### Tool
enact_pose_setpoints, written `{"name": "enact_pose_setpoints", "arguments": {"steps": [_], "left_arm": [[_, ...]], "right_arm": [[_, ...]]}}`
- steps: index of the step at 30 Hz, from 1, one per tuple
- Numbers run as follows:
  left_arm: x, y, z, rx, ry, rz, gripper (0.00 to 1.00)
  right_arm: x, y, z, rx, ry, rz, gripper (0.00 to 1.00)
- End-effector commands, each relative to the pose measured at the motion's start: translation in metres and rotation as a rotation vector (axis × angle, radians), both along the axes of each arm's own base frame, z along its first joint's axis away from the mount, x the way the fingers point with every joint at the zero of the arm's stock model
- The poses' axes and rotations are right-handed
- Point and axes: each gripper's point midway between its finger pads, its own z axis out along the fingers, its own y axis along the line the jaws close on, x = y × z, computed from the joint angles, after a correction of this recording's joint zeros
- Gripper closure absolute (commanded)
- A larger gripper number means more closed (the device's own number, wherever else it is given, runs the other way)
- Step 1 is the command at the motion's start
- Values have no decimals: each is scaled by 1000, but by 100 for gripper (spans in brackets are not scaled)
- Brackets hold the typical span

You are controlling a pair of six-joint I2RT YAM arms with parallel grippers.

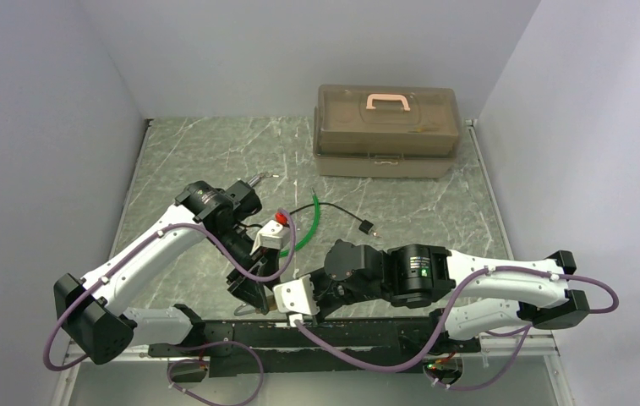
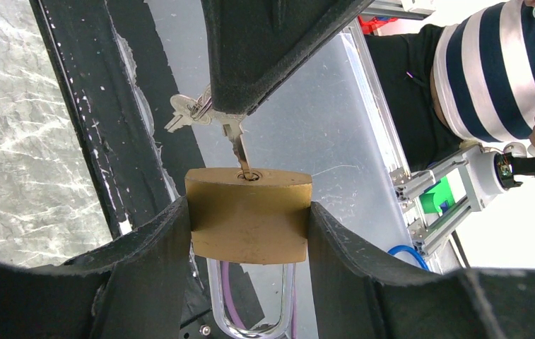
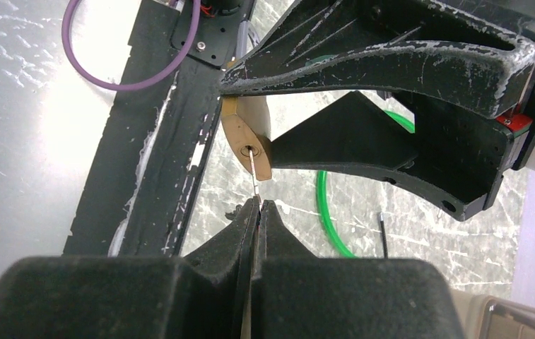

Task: Unlock with the key
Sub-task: Unlock the lock.

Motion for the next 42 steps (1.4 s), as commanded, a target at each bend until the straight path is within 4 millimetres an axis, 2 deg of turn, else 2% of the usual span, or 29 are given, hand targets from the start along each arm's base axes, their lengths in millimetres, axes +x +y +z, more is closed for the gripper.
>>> {"name": "enact_pose_setpoints", "arguments": {"steps": [1,6,14,24,38,42], "left_arm": [[-12,-6,30,-114,56,-17,100],[-13,-7,29,-113,57,-28,100],[-13,-7,30,-121,49,-30,100],[-10,-9,31,-114,51,-28,100],[-10,-9,28,-109,73,-16,100],[-9,-10,27,-108,72,-13,100]], "right_arm": [[11,12,25,109,-89,-2,100],[10,14,29,126,-106,20,100],[5,16,20,125,-81,40,100],[3,25,26,138,-78,54,100],[1,32,13,86,-91,83,100],[1,35,15,88,-87,84,100]]}}
